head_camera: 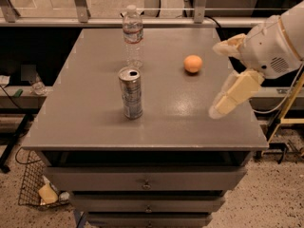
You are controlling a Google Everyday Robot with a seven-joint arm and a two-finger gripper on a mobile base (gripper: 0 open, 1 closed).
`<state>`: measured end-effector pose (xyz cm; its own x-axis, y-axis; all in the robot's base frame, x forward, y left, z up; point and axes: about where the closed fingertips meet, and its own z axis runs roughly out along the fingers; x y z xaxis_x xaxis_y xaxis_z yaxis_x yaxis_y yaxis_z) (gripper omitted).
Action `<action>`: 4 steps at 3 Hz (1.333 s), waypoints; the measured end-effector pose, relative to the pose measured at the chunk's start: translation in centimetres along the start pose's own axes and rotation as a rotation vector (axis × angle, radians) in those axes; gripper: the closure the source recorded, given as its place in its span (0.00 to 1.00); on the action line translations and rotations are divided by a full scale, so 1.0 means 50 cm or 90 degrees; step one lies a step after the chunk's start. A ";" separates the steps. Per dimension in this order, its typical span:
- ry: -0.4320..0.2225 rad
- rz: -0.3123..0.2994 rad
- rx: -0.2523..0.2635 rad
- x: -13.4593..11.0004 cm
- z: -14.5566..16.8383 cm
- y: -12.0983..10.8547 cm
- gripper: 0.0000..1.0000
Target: Knock redbull can over
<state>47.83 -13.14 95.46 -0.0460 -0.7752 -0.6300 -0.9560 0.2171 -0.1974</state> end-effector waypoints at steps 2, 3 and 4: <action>-0.208 0.020 -0.072 -0.086 0.103 0.011 0.00; -0.210 0.019 -0.074 -0.094 0.101 0.014 0.00; -0.209 0.018 -0.074 -0.094 0.101 0.014 0.00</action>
Offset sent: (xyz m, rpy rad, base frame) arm 0.0199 0.0906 -0.0204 0.5076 0.0684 0.1600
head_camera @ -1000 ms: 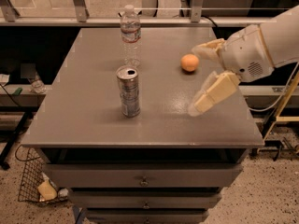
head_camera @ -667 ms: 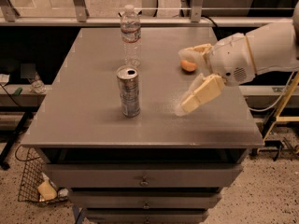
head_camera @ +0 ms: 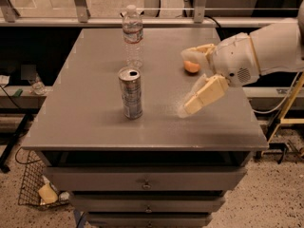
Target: Knock redbull can over
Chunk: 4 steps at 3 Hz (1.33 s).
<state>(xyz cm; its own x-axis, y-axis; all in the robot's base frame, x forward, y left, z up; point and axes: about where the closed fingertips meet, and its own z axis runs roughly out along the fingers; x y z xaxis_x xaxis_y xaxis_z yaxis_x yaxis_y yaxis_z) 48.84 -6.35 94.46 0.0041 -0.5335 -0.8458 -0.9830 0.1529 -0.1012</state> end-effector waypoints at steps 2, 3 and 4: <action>-0.068 0.005 0.008 0.034 0.097 -0.033 0.00; -0.107 0.007 0.006 0.039 0.136 -0.041 0.00; -0.152 0.005 -0.002 0.032 0.164 -0.044 0.00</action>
Offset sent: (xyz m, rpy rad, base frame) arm 0.0414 0.0430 -0.0635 0.1788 -0.0192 -0.0065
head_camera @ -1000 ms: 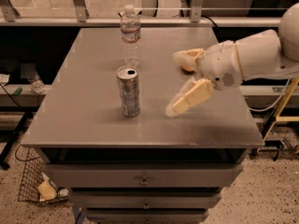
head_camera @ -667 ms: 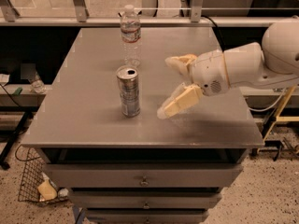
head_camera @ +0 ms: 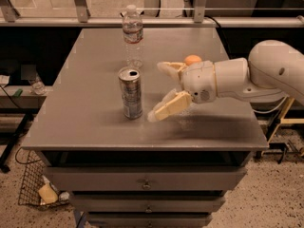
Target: Knock redbull can over
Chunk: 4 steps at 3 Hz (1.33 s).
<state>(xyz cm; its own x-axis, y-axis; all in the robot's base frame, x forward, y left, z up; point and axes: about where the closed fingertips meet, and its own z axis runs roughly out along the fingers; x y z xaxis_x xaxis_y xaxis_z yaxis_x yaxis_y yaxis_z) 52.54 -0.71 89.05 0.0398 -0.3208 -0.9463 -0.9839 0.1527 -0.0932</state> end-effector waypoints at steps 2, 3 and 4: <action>-0.063 0.003 -0.034 -0.004 0.065 0.006 0.00; -0.083 0.007 -0.051 -0.004 0.091 0.009 0.02; -0.090 0.008 -0.061 -0.004 0.103 0.012 0.25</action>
Offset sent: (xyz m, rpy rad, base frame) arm 0.0067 0.0452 -0.0182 0.1329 0.0236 0.0838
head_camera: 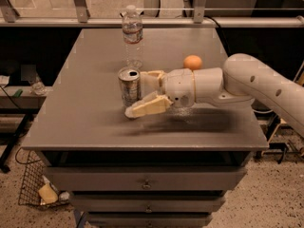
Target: Knock redbull can over
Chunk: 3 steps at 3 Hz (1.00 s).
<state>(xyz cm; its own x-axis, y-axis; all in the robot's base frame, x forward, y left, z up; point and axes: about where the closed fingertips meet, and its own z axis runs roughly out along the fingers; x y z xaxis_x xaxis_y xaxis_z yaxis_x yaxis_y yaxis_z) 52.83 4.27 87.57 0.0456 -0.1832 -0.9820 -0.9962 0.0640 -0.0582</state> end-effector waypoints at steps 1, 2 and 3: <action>-0.003 0.001 -0.007 0.000 0.006 0.001 0.47; -0.005 0.002 -0.010 0.001 0.008 0.002 0.69; 0.012 -0.009 -0.016 -0.005 -0.002 -0.004 0.93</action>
Offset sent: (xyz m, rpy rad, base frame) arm 0.0008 0.0001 -0.0030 0.0109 0.0094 0.0091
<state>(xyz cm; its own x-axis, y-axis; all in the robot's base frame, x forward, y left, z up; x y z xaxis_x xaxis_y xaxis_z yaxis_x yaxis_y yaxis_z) 53.02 4.22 87.85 0.0591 -0.2018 -0.9776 -0.9970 0.0370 -0.0679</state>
